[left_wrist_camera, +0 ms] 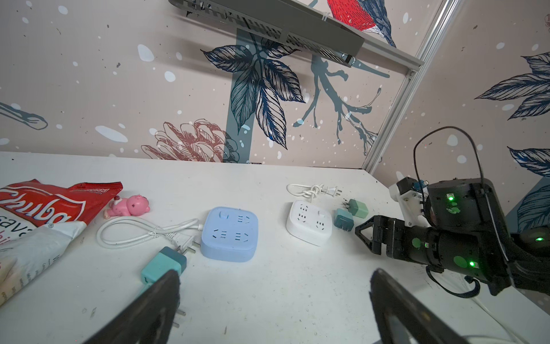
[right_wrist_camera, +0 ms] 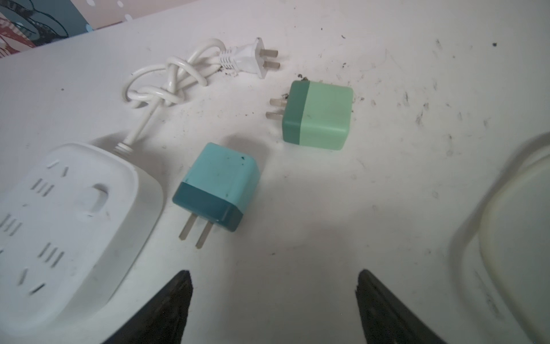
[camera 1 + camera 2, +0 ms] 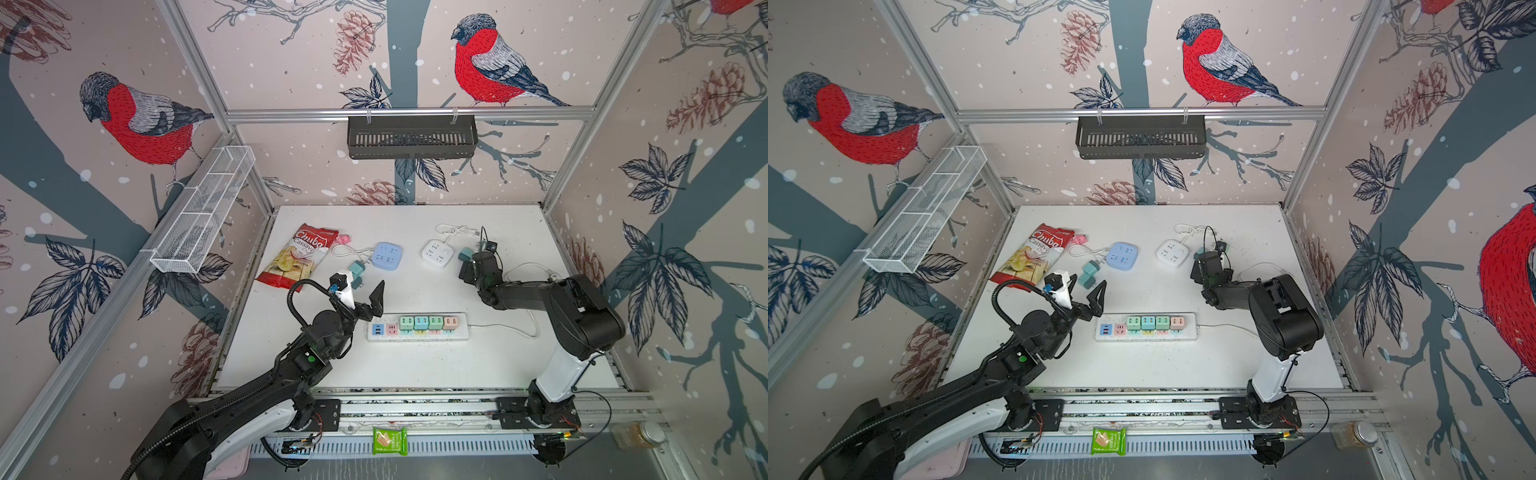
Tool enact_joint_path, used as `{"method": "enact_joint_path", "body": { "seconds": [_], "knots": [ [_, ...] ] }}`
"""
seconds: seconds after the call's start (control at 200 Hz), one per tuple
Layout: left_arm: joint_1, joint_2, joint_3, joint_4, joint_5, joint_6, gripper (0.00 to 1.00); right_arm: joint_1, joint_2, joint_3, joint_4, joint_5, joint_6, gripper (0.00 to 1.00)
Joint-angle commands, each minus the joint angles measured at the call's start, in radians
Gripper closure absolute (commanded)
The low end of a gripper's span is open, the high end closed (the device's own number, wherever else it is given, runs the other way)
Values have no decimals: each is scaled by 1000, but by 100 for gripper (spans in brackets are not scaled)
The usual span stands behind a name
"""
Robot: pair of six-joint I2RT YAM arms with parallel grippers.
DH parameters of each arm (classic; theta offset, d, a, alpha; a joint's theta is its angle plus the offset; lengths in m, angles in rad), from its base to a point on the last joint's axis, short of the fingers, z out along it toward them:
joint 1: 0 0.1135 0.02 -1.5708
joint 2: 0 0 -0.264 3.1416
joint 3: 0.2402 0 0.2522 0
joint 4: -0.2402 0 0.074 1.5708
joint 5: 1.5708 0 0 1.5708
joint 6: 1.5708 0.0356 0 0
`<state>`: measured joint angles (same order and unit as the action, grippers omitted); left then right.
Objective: Insert the plug
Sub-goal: 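Lower the right gripper onto the teal adapter and close it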
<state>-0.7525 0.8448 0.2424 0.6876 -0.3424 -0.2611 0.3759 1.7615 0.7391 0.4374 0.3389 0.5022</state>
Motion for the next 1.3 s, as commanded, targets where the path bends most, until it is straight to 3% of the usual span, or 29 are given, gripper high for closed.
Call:
{"method": "enact_joint_path", "body": {
  "seconds": [0.0,0.545,0.976,1.116,1.296],
  "knots": [
    [2,5,6,32,-12,-3,1,13,-10,18,34,-23,11,12],
    [1,13,9,34,5,-4,1,11,199,249,-70,12,10,15],
    [1,30,21,27,19,-12,1,11,231,278,-127,59,-11,27],
    [1,35,20,28,19,-12,1,11,245,285,-132,55,-12,38],
    [1,47,24,28,19,-11,1,12,258,300,-144,60,-14,39]
  ]
}}
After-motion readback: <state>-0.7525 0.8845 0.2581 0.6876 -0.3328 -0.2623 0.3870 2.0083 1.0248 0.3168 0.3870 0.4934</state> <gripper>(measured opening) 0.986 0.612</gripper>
